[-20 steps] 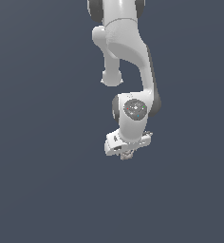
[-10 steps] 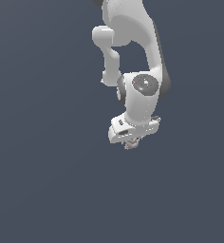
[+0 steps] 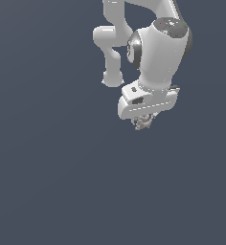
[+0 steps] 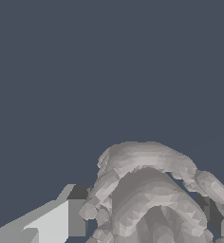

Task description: Pick up the object and move it to a goal position.

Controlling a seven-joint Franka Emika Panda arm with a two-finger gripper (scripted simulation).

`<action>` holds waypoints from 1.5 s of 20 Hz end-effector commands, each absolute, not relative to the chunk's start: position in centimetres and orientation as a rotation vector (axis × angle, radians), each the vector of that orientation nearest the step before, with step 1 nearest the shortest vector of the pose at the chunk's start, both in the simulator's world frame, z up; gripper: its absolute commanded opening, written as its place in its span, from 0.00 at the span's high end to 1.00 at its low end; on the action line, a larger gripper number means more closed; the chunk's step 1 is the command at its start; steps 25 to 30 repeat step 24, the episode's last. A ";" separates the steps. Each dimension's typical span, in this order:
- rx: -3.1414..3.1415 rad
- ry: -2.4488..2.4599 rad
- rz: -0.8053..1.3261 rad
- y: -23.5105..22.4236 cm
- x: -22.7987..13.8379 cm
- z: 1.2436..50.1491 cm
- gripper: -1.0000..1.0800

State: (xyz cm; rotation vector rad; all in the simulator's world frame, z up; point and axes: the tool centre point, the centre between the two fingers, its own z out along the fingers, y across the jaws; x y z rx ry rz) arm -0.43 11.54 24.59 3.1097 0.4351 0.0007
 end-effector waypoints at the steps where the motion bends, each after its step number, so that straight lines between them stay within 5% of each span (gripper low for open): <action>1: 3.109 0.435 0.000 12.3 -1.3 27.5 1.00; 15: 3.111 0.435 0.000 15.6 -4.6 39.9 1.00; 30: 3.111 0.434 0.000 16.1 -5.0 42.1 1.00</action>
